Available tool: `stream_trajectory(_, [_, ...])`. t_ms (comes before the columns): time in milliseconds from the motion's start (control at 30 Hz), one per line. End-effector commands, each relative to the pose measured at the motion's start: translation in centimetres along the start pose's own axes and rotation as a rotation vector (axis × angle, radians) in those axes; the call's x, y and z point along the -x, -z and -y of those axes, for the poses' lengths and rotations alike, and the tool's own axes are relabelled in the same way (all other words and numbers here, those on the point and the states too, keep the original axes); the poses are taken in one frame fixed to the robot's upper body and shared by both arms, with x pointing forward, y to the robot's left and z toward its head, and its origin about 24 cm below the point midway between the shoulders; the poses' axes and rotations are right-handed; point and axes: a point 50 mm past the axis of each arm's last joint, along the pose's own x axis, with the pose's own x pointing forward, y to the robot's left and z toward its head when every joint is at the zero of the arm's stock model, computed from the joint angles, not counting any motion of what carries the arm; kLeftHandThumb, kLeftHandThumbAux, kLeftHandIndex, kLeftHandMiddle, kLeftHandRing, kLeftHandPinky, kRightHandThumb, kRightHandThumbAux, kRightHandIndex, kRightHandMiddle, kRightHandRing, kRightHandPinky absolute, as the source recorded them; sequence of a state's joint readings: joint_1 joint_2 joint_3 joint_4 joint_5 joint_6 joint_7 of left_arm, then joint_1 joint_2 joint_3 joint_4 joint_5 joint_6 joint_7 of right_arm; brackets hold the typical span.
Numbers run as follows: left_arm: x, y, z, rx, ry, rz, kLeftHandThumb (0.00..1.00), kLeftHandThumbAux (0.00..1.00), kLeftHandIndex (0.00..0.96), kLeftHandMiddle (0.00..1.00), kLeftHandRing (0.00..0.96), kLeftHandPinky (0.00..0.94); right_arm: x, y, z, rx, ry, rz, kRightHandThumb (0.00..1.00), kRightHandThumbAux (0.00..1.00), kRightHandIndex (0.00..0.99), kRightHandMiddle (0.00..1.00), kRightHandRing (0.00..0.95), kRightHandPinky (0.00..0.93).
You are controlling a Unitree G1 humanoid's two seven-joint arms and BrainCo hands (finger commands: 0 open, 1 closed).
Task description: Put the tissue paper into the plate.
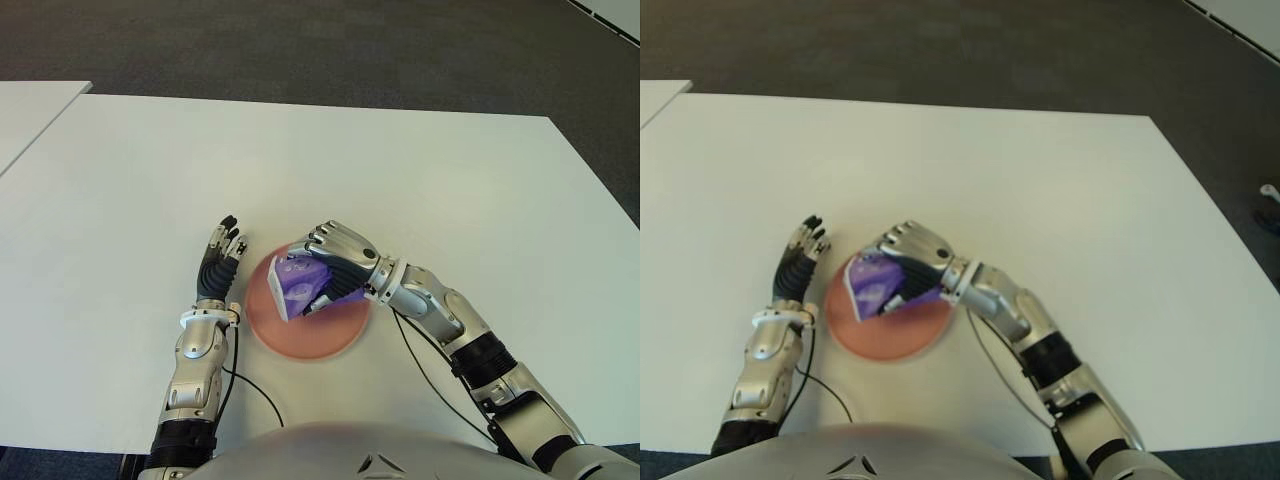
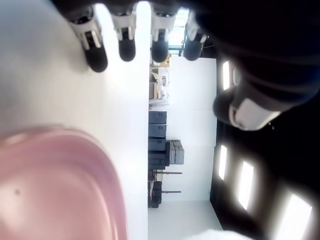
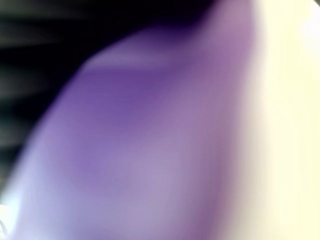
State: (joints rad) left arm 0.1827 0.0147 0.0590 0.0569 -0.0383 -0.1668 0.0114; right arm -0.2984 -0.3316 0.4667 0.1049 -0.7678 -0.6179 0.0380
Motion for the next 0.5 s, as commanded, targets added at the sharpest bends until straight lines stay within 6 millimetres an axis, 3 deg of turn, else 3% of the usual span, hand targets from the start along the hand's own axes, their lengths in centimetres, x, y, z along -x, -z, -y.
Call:
stream_trajectory(33, [0.6, 0.9, -0.1, -0.014, 0.015, -0.050, 0.000, 0.502, 0.000, 0.000, 0.000, 0.000, -0.3, 0.4, -0.1, -0.004, 0.008, -0.028, 0.747, 0.709, 0.441, 0.813, 0.811, 0.817])
stream_trajectory(500, [0.7, 0.7, 0.0, -0.020, 0.018, -0.049, 0.000, 0.490, 0.000, 0.000, 0.000, 0.000, -0.6, 1.7, -0.8, 0.010, 0.010, -0.086, 0.749, 0.708, 0.441, 0.816, 0.815, 0.825])
